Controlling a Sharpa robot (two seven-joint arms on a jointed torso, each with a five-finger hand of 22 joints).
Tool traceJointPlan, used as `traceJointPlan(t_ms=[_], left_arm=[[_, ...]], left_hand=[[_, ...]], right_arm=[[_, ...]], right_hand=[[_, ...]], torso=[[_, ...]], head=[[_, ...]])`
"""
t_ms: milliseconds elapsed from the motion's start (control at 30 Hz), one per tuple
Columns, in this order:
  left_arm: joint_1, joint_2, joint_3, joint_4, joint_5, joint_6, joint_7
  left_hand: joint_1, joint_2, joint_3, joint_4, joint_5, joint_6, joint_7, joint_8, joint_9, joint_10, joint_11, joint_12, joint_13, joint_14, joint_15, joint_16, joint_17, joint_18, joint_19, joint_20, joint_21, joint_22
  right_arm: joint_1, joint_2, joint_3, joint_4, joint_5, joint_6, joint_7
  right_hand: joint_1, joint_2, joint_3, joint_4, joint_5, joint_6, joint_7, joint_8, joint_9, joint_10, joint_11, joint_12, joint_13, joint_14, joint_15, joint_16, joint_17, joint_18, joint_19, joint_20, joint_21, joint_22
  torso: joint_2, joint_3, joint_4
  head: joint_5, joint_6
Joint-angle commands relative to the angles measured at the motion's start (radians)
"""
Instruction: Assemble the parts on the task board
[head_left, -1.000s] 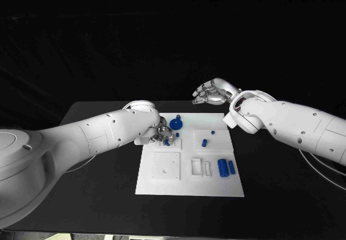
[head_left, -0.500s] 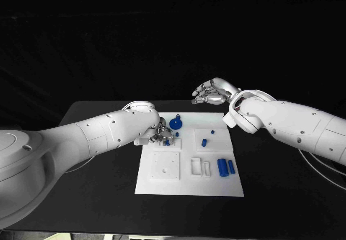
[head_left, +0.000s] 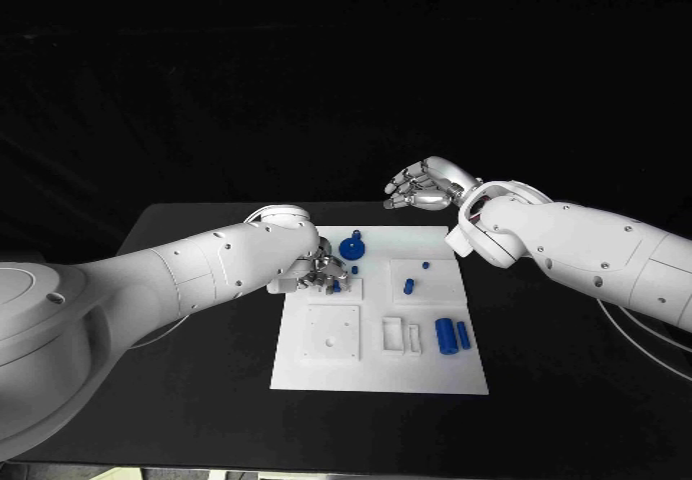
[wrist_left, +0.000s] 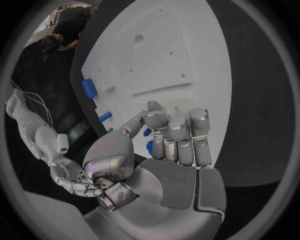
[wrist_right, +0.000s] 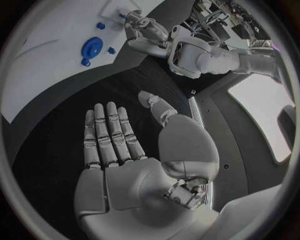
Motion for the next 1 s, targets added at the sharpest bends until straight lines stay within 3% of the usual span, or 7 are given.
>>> traceJointPlan(t_ms=[33, 167, 367, 567, 767, 867, 1000], left_arm=[[-0.006, -0.002, -0.003, 0.003, -0.003, 0.013, -0.005], [-0.006, -0.009, -0.002, 0.006, -0.003, 0.009, -0.008], [-0.005, -0.031, 0.003, 0.031, 0.003, -0.065, -0.004], [0.004, -0.045, 0.017, 0.046, 0.013, -0.093, -0.006], [0.013, -0.064, 0.053, 0.083, 0.061, -0.106, 0.009], [0.016, -0.073, 0.064, 0.095, 0.081, -0.123, 0.013], [0.033, -0.095, 0.079, 0.093, 0.099, -0.144, 0.024]], left_hand=[[-0.002, -0.017, -0.001, 0.012, -0.048, -0.004, 0.004, 0.002, 0.022, -0.005, -0.002, 0.004, -0.002, 0.001, -0.002, 0.003, 0.002, 0.02, -0.007, -0.111, -0.003, 0.005], [-0.009, -0.047, -0.008, 0.031, -0.13, -0.005, 0.003, 0.003, 0.022, -0.006, -0.003, 0.005, -0.003, 0.0, -0.004, 0.002, 0.003, 0.022, -0.009, -0.111, -0.005, 0.005], [-0.049, -0.117, -0.08, 0.017, -0.143, -0.044, 0.014, -0.028, 0.006, -0.016, 0.007, -0.009, -0.014, -0.018, -0.002, -0.009, -0.001, 0.024, -0.025, -0.109, -0.01, 0.006], [-0.044, -0.171, -0.073, 0.036, -0.143, -0.06, 0.027, -0.066, -0.02, -0.027, 0.02, -0.038, -0.031, -0.037, 0.008, -0.035, -0.015, 0.026, -0.04, -0.108, -0.026, -0.001], [-0.028, -0.191, -0.057, 0.057, -0.143, -0.081, 0.038, -0.094, -0.033, -0.049, 0.03, -0.062, -0.038, -0.055, 0.017, -0.056, -0.027, 0.022, -0.052, -0.103, -0.037, -0.007], [-0.016, -0.193, -0.052, 0.06, -0.142, -0.188, 0.066, -0.172, -0.084, -0.058, 0.052, -0.073, -0.044, -0.063, 0.034, -0.064, -0.032, 0.018, -0.062, -0.1, -0.044, -0.009], [0.017, -0.154, -0.06, 0.04, -0.141, -0.215, 0.089, -0.207, -0.147, -0.09, 0.074, -0.106, -0.059, -0.091, 0.057, -0.095, -0.05, 0.006, -0.089, -0.088, -0.063, -0.015]], right_arm=[[0.0, 0.001, 0.001, -0.001, 0.003, 0.004, 0.006], [0.0, 0.0, 0.001, -0.002, 0.004, 0.004, 0.006], [0.0, -0.001, 0.001, -0.005, 0.005, 0.002, 0.006], [0.0, -0.003, 0.001, -0.013, 0.009, -0.001, 0.005], [0.0, -0.005, 0.001, -0.02, 0.014, -0.001, 0.005], [0.0, -0.004, 0.001, -0.023, 0.016, -0.001, 0.006], [0.0, -0.006, 0.001, -0.031, 0.022, 0.001, 0.007]], right_hand=[[-0.009, -0.001, 0.004, -0.001, 0.003, -0.004, 0.006, -0.001, -0.002, -0.002, -0.001, -0.007, 0.0, -0.006, -0.001, -0.004, -0.002, 0.003, -0.008, -0.002, -0.007, 0.001], [-0.009, -0.002, 0.004, -0.001, 0.003, -0.005, 0.006, -0.001, -0.002, -0.002, -0.001, -0.007, 0.0, -0.006, -0.001, -0.004, -0.002, 0.003, -0.008, -0.001, -0.007, 0.001], [-0.01, -0.002, 0.003, -0.001, 0.004, -0.006, 0.006, -0.001, -0.002, -0.002, -0.001, -0.007, 0.0, -0.006, -0.001, -0.004, -0.002, 0.003, -0.008, -0.001, -0.007, 0.002], [-0.015, -0.007, 0.0, -0.001, 0.006, -0.011, 0.008, -0.004, -0.004, -0.003, 0.0, -0.009, -0.001, -0.008, 0.0, -0.004, -0.004, 0.002, -0.01, -0.001, -0.008, 0.003], [-0.016, -0.007, -0.001, -0.001, 0.007, -0.013, 0.009, -0.004, -0.005, -0.004, 0.0, -0.01, -0.001, -0.01, 0.0, -0.005, -0.005, 0.002, -0.011, -0.001, -0.009, 0.004], [-0.017, -0.007, -0.002, -0.001, 0.007, -0.013, 0.009, -0.005, -0.005, -0.004, 0.0, -0.01, -0.001, -0.011, 0.001, -0.005, -0.005, 0.002, -0.012, -0.001, -0.01, 0.004], [-0.017, -0.007, -0.002, -0.001, 0.008, -0.014, 0.01, -0.005, -0.005, -0.004, 0.0, -0.01, -0.001, -0.011, 0.001, -0.005, -0.006, 0.002, -0.013, -0.001, -0.01, 0.004]], torso=[[0.0, -0.0004, 0.0001], [0.0, -0.0006, -0.0005], [-0.001, -0.0012, 0.0007], [-0.002, -0.0006, 0.0022], [-0.002, -0.0013, 0.0033], [-0.001, -0.0014, 0.0024], [-0.001, -0.0028, 0.0]], head=[[0.001, 0.0], [0.001, 0.001], [-0.002, 0.005], [-0.003, 0.012], [0.0, 0.021], [0.003, 0.028], [0.008, 0.045]])
